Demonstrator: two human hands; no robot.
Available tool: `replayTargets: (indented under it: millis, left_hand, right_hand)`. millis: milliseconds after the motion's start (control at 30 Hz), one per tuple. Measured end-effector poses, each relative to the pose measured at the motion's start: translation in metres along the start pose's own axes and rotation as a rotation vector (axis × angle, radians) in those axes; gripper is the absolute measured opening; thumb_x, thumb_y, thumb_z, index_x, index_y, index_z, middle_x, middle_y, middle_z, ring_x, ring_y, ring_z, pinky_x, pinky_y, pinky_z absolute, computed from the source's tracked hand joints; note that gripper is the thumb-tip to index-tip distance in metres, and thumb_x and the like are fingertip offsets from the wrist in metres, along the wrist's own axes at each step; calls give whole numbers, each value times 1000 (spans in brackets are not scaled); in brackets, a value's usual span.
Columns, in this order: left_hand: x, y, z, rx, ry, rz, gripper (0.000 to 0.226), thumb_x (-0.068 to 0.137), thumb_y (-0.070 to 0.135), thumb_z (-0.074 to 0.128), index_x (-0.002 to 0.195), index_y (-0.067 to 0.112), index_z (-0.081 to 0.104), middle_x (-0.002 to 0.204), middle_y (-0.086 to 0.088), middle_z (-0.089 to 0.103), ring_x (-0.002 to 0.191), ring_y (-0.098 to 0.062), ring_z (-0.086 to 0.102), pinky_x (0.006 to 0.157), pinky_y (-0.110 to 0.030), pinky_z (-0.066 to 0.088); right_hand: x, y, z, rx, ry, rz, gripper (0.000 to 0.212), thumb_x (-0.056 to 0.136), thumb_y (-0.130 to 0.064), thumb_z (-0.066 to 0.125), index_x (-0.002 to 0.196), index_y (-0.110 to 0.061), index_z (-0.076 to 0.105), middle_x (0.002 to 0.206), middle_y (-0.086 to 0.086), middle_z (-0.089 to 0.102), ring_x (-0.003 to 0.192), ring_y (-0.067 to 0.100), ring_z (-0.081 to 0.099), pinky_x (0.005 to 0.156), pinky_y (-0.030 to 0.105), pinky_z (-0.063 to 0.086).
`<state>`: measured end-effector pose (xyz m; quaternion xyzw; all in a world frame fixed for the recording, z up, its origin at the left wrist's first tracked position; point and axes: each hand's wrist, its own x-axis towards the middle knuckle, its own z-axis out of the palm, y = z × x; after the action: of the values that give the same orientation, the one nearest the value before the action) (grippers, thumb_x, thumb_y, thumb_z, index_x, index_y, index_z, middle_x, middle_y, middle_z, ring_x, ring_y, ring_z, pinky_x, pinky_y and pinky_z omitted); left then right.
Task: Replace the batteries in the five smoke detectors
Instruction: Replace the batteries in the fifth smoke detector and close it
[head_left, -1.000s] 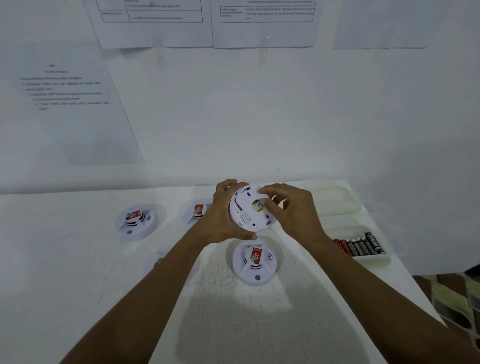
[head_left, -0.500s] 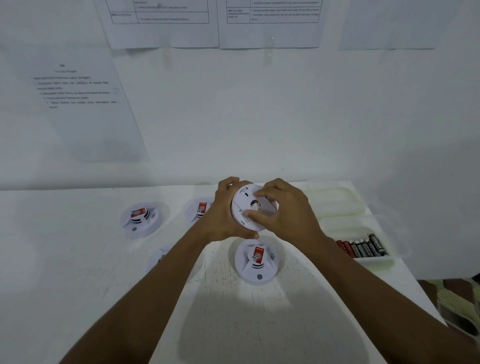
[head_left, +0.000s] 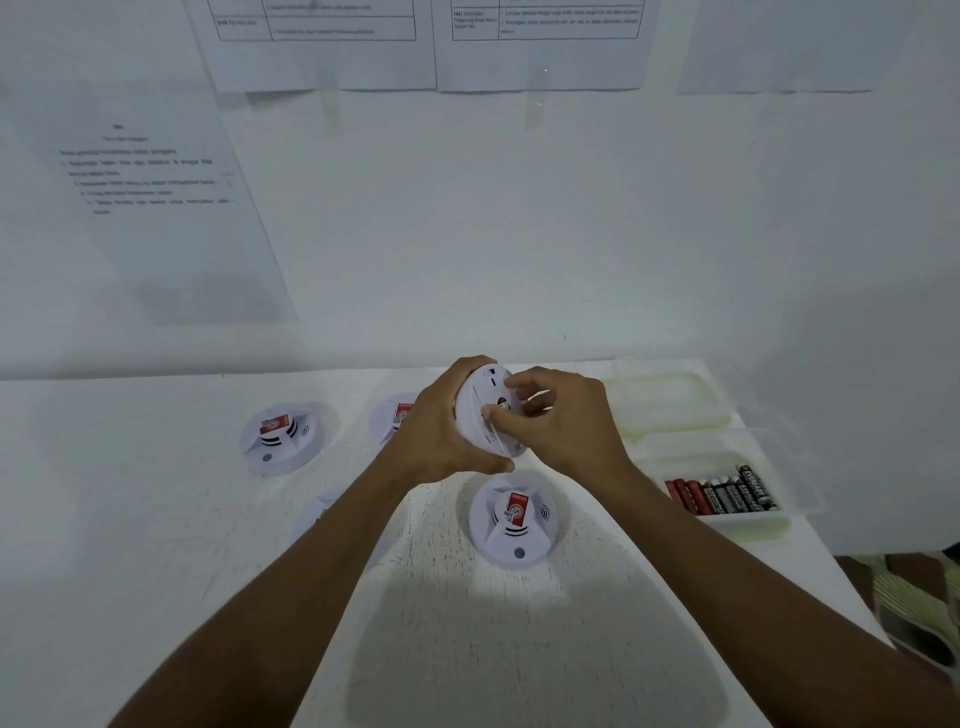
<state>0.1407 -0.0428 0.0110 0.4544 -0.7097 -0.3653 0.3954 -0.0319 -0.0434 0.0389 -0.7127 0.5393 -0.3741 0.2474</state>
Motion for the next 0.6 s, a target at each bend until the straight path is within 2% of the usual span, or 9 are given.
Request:
replayTargets:
  millis: [67,133,200,267,367,467,533,600]
  left_hand:
    - [-1,-2,-1,-4,39,-12,89,50,46,85,125,39,39,124,21,50,113,2,53,86,-8,44]
    - [-1,-1,-1,11,102,-15,93,51,40,88,128,40,36,129,18,47,113,-1,52,82,-5,45]
    - [0,1,-1,56,138,-5,96,53,39,88,132,37,34,133,12,46,114,-7,51,85,-10,47]
    - [2,5,-1,99,153,-16,93,57,36,90,133,29,37,130,8,49,109,-8,52,90,-18,48]
    - [4,11,2,105,160,-37,81,55,44,89,120,30,43,111,14,57,98,-2,58,77,-12,49]
    - [2,13,1,73,148,-117,74,59,54,85,117,27,47,104,15,60,93,-4,61,70,-17,53]
    - [1,14,-5,33,133,-150,66,66,62,77,113,23,53,105,12,64,95,-7,62,76,-24,55]
    - [-1,16,-12,-65,110,-159,49,75,48,76,110,20,56,105,7,67,96,-11,64,83,-31,55]
  right_hand:
    - [1,0,-2,105,-45,67,37,77,-38,81,109,-22,74,97,-6,75,79,6,70,77,21,58]
    - [4,1,-5,334,-107,163,24,83,-31,76,106,-21,74,94,-3,77,85,12,73,84,34,60]
    - [4,-2,-9,523,-145,217,22,87,-29,73,107,-21,72,93,1,76,87,17,74,82,39,61]
    - [5,-5,-10,492,-148,179,30,83,-35,76,111,-27,69,90,-1,76,84,16,74,75,34,62]
    - [7,-8,-12,391,-159,123,42,79,-31,81,117,-26,66,83,0,77,78,16,75,69,33,62]
    - [15,-2,-20,429,-154,147,36,83,-22,77,116,-24,62,76,8,76,76,21,74,69,38,62]
    - [20,3,-27,449,-134,170,28,87,-20,72,112,-24,61,76,12,74,72,22,71,68,38,60]
    - [23,9,-31,501,-135,202,22,89,-21,70,109,-23,61,78,15,73,71,22,68,68,39,57]
